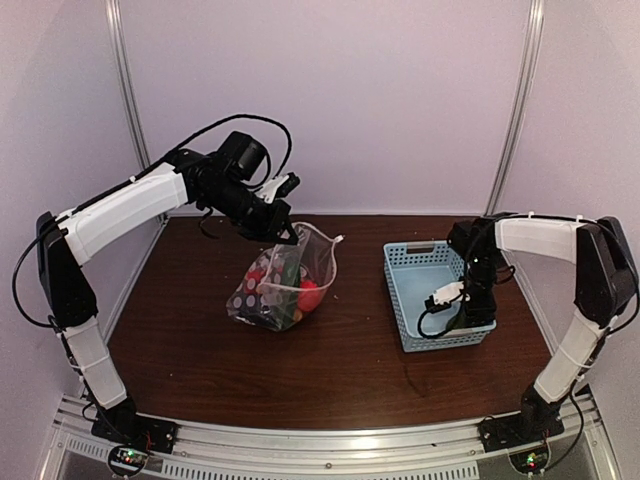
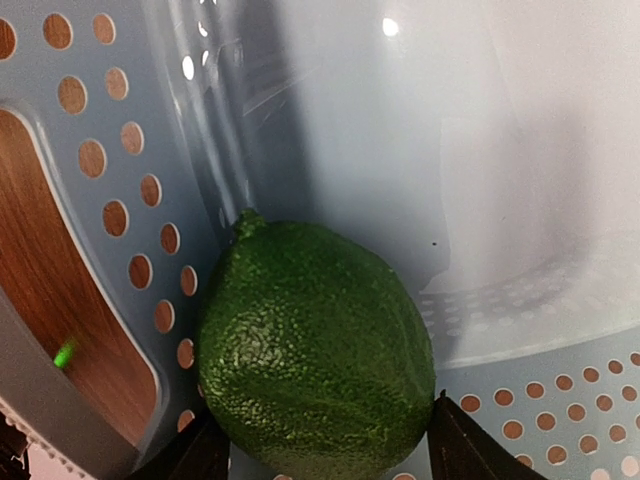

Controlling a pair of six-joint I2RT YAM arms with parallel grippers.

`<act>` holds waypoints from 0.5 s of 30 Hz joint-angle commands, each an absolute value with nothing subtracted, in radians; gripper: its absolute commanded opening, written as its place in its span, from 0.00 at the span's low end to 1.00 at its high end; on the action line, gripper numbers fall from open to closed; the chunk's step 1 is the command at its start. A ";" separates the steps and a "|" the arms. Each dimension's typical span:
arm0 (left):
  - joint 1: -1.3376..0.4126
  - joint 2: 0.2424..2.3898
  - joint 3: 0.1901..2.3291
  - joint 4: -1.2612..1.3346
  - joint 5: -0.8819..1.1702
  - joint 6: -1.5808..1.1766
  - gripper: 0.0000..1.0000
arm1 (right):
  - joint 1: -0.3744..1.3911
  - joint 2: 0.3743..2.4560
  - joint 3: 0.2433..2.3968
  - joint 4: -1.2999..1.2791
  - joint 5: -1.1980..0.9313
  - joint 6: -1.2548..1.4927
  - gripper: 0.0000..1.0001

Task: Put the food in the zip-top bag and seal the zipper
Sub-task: Pick up the fake fruit from the bin.

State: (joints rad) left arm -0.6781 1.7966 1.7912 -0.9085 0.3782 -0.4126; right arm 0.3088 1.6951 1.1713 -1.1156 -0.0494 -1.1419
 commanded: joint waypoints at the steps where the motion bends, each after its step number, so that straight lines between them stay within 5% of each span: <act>1: -0.680 1.785 1.781 -0.878 0.380 -0.402 0.00 | 0.305 1.712 1.151 -1.085 -0.086 -1.117 0.66; 15: -0.680 1.790 1.785 -0.877 0.385 -0.411 0.00 | 0.305 1.618 1.259 -1.116 -0.156 -1.061 0.49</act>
